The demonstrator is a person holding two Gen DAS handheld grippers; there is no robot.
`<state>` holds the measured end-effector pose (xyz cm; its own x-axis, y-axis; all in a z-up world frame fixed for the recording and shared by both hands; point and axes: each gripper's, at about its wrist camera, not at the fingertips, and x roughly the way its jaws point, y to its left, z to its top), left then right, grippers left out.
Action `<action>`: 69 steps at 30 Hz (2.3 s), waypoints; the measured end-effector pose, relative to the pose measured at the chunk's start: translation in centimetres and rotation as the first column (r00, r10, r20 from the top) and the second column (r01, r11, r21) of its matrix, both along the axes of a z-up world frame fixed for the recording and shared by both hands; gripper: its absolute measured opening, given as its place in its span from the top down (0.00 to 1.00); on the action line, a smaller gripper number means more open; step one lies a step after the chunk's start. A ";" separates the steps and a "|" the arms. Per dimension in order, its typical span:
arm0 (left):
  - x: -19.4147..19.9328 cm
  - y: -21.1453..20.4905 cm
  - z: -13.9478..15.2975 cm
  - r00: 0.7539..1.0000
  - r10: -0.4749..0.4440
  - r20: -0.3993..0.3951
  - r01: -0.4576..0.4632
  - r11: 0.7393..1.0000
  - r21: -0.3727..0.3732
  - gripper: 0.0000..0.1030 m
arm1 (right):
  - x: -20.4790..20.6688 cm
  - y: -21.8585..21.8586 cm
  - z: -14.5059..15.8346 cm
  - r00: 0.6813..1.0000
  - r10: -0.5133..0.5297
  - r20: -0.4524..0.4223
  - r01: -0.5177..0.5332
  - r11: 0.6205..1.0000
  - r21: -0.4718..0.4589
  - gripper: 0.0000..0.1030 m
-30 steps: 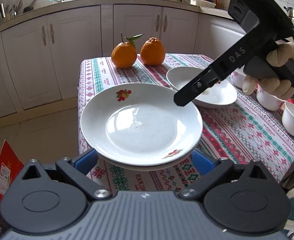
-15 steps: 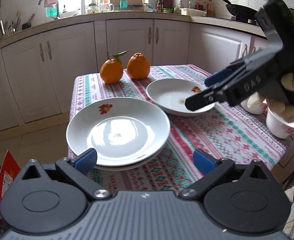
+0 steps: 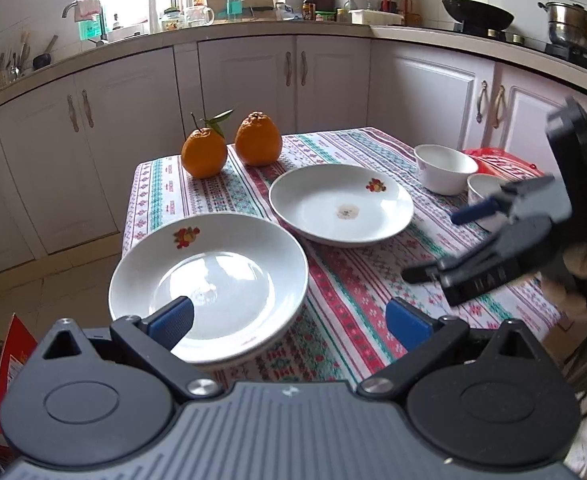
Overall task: Organize plates and bowls
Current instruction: 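Withdraw the right gripper from the stacked plates, then reach the left gripper to the stained white plate and grasp its rim, then lift the stained plate with the left gripper and carry it over the plate stack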
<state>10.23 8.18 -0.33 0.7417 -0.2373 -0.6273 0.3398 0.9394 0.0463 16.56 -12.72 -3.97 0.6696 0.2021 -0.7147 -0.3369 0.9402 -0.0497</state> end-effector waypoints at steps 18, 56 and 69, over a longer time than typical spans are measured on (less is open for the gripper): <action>11.8 -4.3 2.0 0.991 -0.105 -0.088 0.113 0.990 0.081 0.01 | 3.4 -1.4 -4.2 0.997 -0.058 -0.054 0.060 0.998 0.022 0.00; 30.5 -12.3 -5.1 0.759 -0.421 -0.497 0.528 0.844 0.091 0.10 | 5.9 -1.5 -4.9 0.997 -0.080 0.024 0.079 0.996 0.051 0.00; 32.1 -12.9 -5.8 0.675 -0.456 -0.580 0.587 0.808 0.048 0.25 | 5.9 -1.3 -4.8 0.996 -0.076 0.044 0.074 0.996 0.048 0.04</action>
<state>42.29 -4.71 -6.14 0.0807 -0.2962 -0.9517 0.8016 0.5867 -0.1146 22.47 -14.05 -8.79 0.7160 0.1820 -0.6740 -0.2637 0.9644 -0.0198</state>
